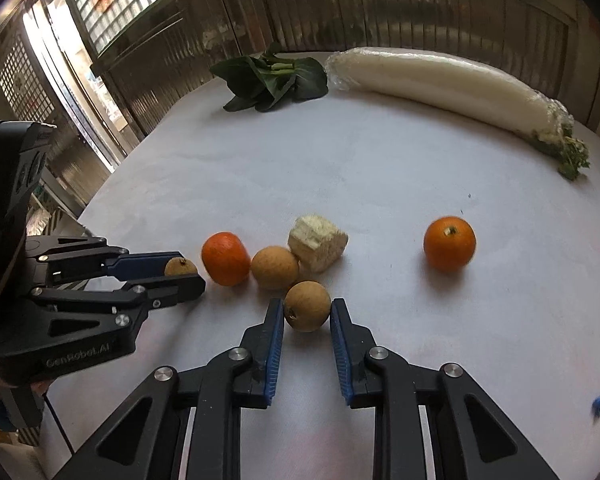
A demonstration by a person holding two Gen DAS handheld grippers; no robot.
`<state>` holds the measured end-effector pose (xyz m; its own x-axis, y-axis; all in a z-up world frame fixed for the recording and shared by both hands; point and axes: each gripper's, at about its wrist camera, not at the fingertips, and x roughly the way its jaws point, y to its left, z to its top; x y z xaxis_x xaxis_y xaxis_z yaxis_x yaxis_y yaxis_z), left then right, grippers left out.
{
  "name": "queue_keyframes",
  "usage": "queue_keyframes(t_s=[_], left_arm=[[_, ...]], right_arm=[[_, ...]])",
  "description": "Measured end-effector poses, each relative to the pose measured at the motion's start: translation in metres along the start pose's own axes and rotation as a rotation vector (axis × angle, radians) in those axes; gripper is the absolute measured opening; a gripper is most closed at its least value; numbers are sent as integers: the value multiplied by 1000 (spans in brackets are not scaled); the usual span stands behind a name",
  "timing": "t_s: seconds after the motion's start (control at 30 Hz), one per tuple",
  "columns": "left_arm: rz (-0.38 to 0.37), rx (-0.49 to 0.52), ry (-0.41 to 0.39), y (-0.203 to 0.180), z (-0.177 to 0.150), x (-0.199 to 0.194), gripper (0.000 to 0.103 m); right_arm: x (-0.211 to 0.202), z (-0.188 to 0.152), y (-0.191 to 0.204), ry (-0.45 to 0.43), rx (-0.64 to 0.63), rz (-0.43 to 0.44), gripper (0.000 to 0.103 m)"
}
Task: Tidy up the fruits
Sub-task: 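Close left gripper on a tan round fruit while right gripper grasps another tan fruit, then carry both tan round fruits over to the striped tray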
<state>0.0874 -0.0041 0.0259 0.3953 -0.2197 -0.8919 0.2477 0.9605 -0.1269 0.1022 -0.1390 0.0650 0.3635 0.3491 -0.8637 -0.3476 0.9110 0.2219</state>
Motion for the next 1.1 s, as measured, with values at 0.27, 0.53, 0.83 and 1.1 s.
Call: queue_keyframes(t_s=[0.27,0.53,0.83,1.1], left_arm=[[48,-55,-24,5,-20,-33,25],[102,-110,-56,20,-47,-69,25],[160,-188,-88,51,-76,-103,25],[224,-271,-111,91,-105,-131,25]], right_arm=[[-23,-12,25,-15,-14,25,23],[-36,-18,65,-16,-76,54,23],[-41,-17,121,-25,-185,104,23],[-37,-14,178,-20,-288,165,23]])
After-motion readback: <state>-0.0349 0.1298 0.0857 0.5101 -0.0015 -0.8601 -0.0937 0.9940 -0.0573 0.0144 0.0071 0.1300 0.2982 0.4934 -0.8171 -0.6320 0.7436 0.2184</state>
